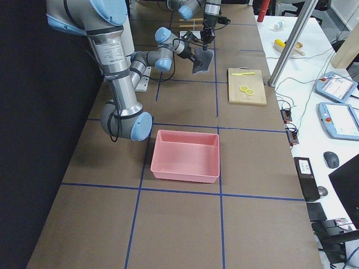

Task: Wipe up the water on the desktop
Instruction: 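Grasp the hanging grey cloth with the right gripper below the left gripper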

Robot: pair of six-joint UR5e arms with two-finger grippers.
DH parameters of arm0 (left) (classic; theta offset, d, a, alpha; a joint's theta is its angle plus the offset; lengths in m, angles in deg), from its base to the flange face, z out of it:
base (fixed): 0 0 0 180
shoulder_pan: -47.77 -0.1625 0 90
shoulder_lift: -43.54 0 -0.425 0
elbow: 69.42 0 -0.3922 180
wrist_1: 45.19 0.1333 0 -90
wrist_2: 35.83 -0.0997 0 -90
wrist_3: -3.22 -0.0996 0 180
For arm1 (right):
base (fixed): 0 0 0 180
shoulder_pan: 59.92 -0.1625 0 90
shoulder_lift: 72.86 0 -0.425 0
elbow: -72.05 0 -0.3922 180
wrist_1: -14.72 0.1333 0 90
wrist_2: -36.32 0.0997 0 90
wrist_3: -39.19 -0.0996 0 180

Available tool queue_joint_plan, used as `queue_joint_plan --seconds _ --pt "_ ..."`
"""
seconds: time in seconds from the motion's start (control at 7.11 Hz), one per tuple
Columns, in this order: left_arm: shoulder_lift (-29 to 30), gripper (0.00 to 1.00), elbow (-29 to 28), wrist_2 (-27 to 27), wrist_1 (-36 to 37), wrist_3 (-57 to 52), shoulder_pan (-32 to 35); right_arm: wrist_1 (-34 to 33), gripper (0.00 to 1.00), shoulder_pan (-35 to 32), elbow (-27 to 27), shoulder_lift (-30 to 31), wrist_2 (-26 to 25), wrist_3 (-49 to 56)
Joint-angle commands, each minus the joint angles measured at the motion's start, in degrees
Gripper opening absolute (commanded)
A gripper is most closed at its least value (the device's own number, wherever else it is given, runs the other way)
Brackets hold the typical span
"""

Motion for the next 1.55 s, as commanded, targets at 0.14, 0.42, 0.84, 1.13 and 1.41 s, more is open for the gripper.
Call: queue_joint_plan --seconds 0.14,0.42,0.84,1.13,1.41 --pt "-0.21 0.0 -0.2 -0.09 0.0 0.07 0.07 0.0 0.76 0.41 -0.18 0.04 0.0 -0.09" --pt "-0.39 0.0 -0.38 -0.09 0.0 -0.02 0.16 0.09 0.65 0.41 -0.35 0.13 -0.09 -0.09" --pt "-0.39 0.0 -0.38 -0.09 0.09 -0.02 0.16 0.09 0.57 0.41 -0.36 0.13 -0.09 -0.18" --pt "-0.39 0.0 -0.38 -0.09 0.09 -0.02 0.16 0.0 0.1 0.5 -0.44 0.22 0.0 -0.61" --pt "-0.39 0.0 -0.38 -0.09 0.09 -0.02 0.16 0.0 0.0 0.5 -0.44 0.22 0.0 -0.7"
